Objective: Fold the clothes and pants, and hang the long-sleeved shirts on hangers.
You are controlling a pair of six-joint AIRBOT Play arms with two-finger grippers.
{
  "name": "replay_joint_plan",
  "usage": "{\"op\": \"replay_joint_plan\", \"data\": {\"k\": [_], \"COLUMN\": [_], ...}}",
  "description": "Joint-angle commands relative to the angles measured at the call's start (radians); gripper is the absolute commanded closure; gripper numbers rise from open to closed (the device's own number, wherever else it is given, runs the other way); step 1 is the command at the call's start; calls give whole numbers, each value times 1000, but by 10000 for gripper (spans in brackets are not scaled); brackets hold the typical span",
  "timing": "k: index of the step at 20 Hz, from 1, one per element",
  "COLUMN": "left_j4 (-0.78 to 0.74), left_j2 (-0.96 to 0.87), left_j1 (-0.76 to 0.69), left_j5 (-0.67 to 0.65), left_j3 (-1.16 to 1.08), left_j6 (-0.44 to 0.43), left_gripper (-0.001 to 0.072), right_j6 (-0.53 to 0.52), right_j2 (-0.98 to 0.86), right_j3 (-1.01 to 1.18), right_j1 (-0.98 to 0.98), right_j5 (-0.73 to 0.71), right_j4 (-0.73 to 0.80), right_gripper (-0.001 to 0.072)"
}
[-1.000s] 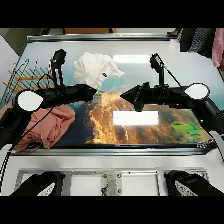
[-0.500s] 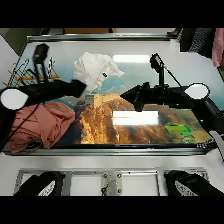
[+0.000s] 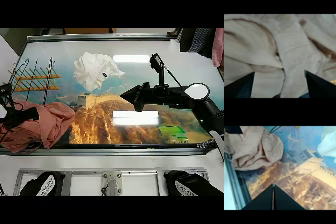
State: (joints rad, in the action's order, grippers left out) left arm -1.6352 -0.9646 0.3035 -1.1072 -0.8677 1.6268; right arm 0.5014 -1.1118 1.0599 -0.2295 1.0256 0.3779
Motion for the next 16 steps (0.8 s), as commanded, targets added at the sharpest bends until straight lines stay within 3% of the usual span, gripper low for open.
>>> {"op": "replay_joint_plan", "data": {"k": [1,5,6,9,11,16], "left_j4": [-41,-40,-40,-36,0,265], "left_j2": [-71,-182,-204,-221,-171,21], "left_j1": [53,53,50,5,-75,-406], "left_j5": [68,57,48,27,26,26], "left_j3": [99,101,101,101,101,-17], "left_j6": [9,13,27,31,31,30], "left_gripper": [11,13,142,678,699,699], "right_j6": [0,0,0,0,0,1], "right_j2": [0,0,0,0,0,0], "right_j3": [0,0,0,0,0,0], "right_j1": [-1,-1,-1,-1,-1,-1], "right_j5": [0,0,0,0,0,0], "right_j4": [0,0,0,0,-1,-92], "right_gripper": [701,701,701,701,701,701]}}
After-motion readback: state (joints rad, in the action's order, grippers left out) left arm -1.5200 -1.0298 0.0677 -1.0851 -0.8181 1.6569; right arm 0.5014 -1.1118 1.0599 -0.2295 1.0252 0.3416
